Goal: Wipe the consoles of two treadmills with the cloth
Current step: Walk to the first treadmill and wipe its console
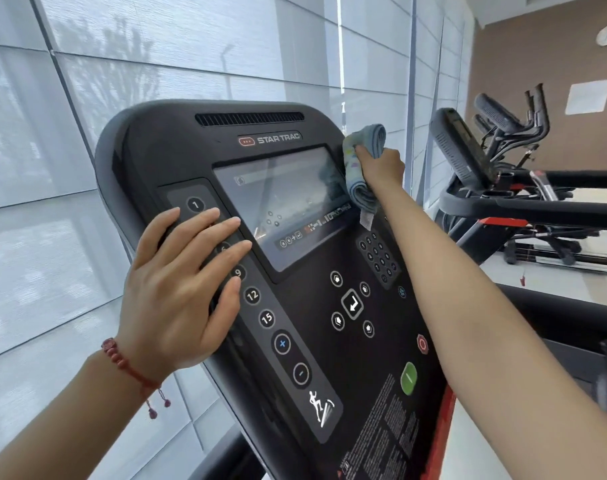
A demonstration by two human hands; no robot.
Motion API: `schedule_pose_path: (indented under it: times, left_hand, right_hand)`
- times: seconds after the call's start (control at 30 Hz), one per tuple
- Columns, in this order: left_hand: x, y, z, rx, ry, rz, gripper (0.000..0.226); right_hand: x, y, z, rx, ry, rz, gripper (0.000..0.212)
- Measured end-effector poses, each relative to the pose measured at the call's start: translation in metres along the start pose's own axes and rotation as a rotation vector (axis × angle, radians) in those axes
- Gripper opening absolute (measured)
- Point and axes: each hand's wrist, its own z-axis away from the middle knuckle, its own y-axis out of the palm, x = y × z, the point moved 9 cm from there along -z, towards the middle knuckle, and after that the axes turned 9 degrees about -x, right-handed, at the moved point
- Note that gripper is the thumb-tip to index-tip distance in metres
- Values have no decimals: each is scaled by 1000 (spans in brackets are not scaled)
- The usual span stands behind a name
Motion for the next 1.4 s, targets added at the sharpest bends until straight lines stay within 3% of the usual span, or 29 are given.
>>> schedule_pose_path:
  times: [0.47,0.77,1.03,1.4]
  left_hand:
    - [0,-1,-1,-35,-25,8,38]
    - [-4,-1,3,20,-15,-64,39]
    - [-19,-7,23,81,-247,-75,46]
    - [-57,-62,66,159,-394,-82,48]
  right_hand:
    - [-166,-104,86,-144,236,168,49]
    - [-148,-112,151,-128,216,134,45]
    - [-112,-106,200,103,64,49,33]
    - [-60,-114,262,297,-14,-138,33]
